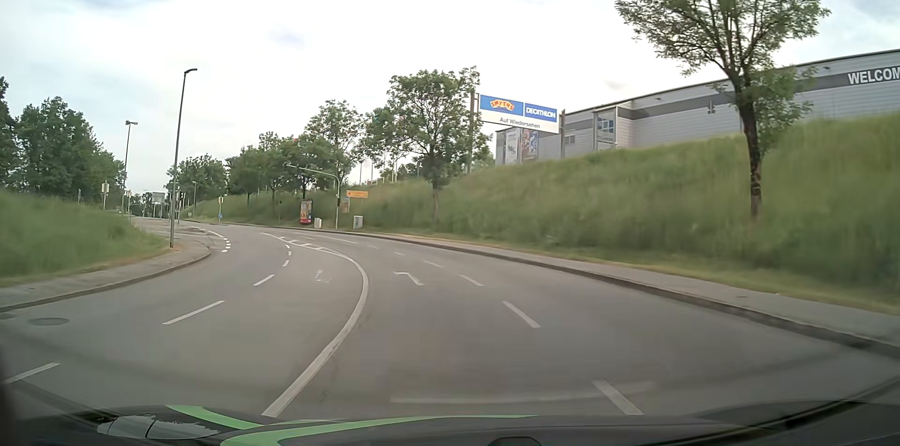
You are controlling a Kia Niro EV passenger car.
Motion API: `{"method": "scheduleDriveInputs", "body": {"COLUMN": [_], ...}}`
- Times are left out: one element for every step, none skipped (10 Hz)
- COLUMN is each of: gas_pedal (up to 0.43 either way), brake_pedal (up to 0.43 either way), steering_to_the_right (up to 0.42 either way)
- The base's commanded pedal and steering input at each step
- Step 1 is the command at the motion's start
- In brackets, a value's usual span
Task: Follow the waypoints while adhering to traffic rules and regulations
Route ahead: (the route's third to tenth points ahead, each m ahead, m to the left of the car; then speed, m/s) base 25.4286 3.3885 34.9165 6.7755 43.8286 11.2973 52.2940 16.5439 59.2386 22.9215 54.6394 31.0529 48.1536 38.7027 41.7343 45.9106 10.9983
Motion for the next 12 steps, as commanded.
{"method": "scheduleDriveInputs", "body": {"gas_pedal": [0.047,0.047,0.039,0.039,0.039,0.039,0.028,0.028,0.028,0.028,0.028,0.028], "brake_pedal": [0.0,0.0,0.0,0.0,0.0,0.0,0.0,0.0,0.0,0.0,0.0,0.0], "steering_to_the_right": [-0.039,-0.039,-0.04,-0.041,-0.042,-0.044,-0.048,-0.051,-0.051,-0.053,-0.057,-0.061]}}
